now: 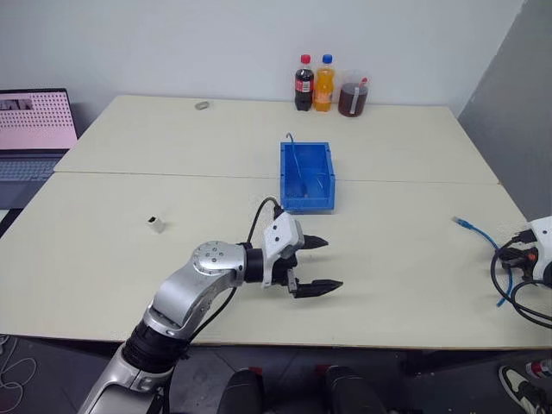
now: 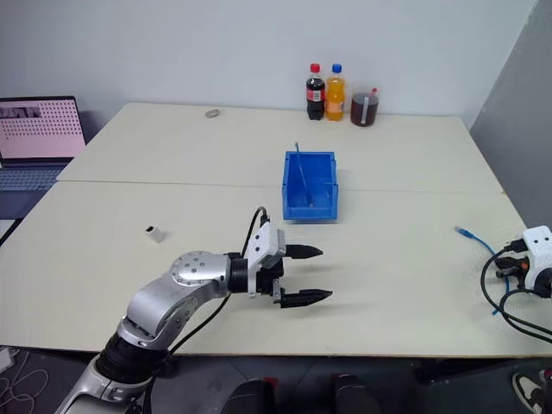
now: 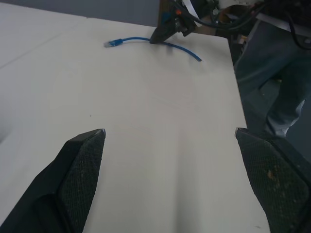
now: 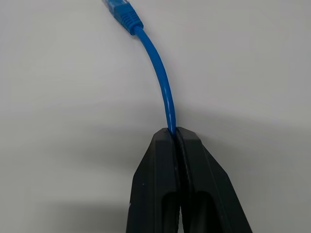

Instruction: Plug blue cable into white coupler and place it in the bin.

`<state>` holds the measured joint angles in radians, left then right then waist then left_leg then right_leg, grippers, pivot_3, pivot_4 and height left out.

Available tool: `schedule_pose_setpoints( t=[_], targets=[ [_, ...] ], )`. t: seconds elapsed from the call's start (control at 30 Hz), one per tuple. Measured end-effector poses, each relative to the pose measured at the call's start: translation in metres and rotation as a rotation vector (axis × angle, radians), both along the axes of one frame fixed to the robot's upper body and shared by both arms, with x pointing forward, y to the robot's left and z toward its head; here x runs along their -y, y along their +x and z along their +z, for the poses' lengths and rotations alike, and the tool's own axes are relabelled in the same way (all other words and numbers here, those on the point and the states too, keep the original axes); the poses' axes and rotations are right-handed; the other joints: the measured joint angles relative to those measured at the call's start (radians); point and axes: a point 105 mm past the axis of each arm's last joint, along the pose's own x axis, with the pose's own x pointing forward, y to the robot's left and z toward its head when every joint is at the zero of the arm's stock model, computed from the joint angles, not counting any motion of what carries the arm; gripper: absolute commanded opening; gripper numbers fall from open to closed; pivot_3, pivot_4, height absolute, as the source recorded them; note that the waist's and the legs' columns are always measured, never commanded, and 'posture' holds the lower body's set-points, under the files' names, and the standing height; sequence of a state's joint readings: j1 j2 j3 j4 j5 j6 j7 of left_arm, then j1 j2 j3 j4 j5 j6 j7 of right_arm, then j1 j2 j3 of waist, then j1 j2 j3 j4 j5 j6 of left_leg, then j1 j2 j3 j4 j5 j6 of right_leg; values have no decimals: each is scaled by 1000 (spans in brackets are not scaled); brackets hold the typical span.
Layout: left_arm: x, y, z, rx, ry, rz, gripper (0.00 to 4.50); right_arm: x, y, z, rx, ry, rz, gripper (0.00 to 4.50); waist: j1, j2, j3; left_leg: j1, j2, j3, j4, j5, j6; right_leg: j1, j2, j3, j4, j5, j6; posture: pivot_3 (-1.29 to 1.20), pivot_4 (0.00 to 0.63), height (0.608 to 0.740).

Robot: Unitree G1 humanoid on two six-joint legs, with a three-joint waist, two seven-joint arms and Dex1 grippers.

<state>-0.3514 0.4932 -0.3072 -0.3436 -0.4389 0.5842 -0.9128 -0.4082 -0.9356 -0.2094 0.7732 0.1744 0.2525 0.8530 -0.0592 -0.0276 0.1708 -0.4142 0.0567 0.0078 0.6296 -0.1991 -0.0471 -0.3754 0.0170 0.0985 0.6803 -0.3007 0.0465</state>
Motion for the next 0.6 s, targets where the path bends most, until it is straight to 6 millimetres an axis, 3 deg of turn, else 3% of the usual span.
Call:
schedule_pose_setpoints(
  t=[0.2, 0.27, 0.3, 0.33, 0.37, 0.4, 0.47, 0.57, 0.6],
  targets=[
    [-26, -10, -15, -52, 39, 34, 4500, -55, 0, 39, 65, -68, 318, 66, 0, 6, 1, -1, 1, -1, -1, 0, 0, -2, 1, -2, 1, -1, -1, 0, 150, 740],
    [-47, -13, -22, -67, 69, 78, 4500, -99, -4, 54, 95, -114, 510, 66, -1, 6, 1, -1, 3, -1, -1, 0, 0, -2, 1, -1, 1, -1, -1, 0, 150, 740],
    [-53, -14, -23, -69, 78, 89, 4500, -109, -5, 56, 97, -128, 553, 66, -2, 6, 1, -1, 3, -1, -1, 0, 0, -2, 2, -2, 1, -1, -1, 0, 150, 740],
    [-72, -15, -28, -67, 114, 129, 4500, -143, -6, 58, 110, -163, 679, 66, -5, 5, 1, -1, 5, 0, -1, 0, 0, -4, 2, -1, 1, -1, -1, 0, 150, 740],
    [-76, -15, -29, -71, 124, 136, 4500, -150, -7, 58, 115, -167, 705, 66, -5, 5, 1, -1, 5, 0, -1, 0, 0, -4, 2, -1, 1, -1, -2, 0, 150, 740],
    [-93, -12, -34, -71, 157, 185, 4500, -177, -9, 53, 122, -173, 804, 66, -3, 5, 2, -1, 5, -1, -1, 0, 0, -4, 3, -2, 1, -1, -2, 0, 150, 740],
    [-107, -9, -36, -64, 178, 223, 4500, -201, -7, 47, 128, -178, 874, 66, 0, 4, 2, -1, 5, 0, -1, 0, 0, -5, 2, -2, 1, -1, -2, 0, 150, 740],
    [-135, 2, -36, -46, 198, 313, 4500, -260, 0, 34, 167, -176, 1023, 66, 1, 2, 4, -4, 5, 2, -1, 0, 0, -10, 1, -1, 2, -2, -3, 0, 150, 740],
    [-138, 2, -35, -42, 198, 321, 4500, -267, 2, 32, 171, -181, 1043, 66, 1, 2, 4, -5, 5, 2, -1, 0, 0, -10, 1, -1, 2, -1, -3, 0, 150, 740]
  ],
)
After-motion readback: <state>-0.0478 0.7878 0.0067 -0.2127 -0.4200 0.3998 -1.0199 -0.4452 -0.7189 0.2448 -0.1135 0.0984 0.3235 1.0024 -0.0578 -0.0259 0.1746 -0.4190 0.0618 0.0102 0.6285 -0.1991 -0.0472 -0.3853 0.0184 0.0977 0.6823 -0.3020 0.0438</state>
